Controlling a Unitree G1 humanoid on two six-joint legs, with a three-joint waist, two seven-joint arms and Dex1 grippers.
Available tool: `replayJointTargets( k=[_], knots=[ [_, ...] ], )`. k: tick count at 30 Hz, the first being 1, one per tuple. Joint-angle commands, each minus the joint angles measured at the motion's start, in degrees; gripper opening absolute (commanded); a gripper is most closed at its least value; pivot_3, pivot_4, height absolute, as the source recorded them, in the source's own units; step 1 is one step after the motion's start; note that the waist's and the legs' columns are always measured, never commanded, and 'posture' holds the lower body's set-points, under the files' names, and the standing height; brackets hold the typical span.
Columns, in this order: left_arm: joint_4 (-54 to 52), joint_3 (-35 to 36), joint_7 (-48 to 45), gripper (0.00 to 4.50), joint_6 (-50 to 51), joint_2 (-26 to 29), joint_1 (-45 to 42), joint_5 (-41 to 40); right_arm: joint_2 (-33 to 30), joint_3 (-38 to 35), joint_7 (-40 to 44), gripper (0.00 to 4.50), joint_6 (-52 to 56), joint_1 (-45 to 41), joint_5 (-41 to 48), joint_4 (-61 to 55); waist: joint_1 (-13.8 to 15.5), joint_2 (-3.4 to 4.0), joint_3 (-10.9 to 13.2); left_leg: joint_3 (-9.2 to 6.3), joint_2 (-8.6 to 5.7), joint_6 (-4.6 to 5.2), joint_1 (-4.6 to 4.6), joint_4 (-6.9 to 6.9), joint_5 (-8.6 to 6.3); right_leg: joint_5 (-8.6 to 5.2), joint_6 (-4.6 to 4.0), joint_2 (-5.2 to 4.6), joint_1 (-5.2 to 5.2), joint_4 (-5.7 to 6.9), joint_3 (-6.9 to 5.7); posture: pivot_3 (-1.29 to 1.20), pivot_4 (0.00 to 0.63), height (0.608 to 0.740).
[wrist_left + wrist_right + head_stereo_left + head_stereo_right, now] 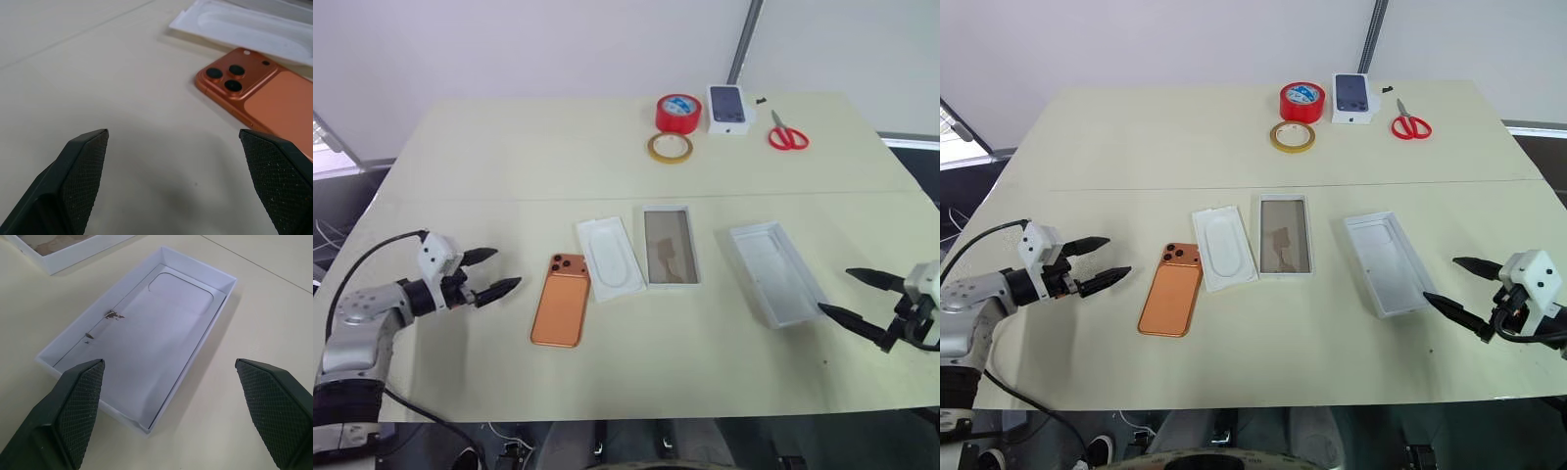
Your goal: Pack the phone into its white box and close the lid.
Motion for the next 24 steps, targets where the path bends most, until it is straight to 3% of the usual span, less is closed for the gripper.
replayJointTargets(
  k=[1, 24],
  knots=[
    [-0.6, 1.5, -0.5, 4.50, -1.9, 0.6, 0.0, -0.4, -1.7, -2.4, 0.6, 4.50, -1.3, -0.1, 0.0, 0.4, 0.0, 0.00, 0.0, 0.00, 0.00, 0.00, 0.00, 0.00, 0.00, 0.00, 0.00, 0.00, 0.00, 0.00, 0.00, 0.00, 0.150, 0.740],
    [-0.7, 1.6, 1.3, 4.50, -2.4, 0.7, 0.5, -0.2, -2.9, -3.6, 2.9, 4.50, -1.4, 1.0, 0.2, 2.6, -0.1, 0.00, 0.0, 0.00, 0.00, 0.00, 0.00, 0.00, 0.00, 0.00, 0.00, 0.00, 0.00, 0.00, 0.00, 0.00, 0.150, 0.740]
  ],
)
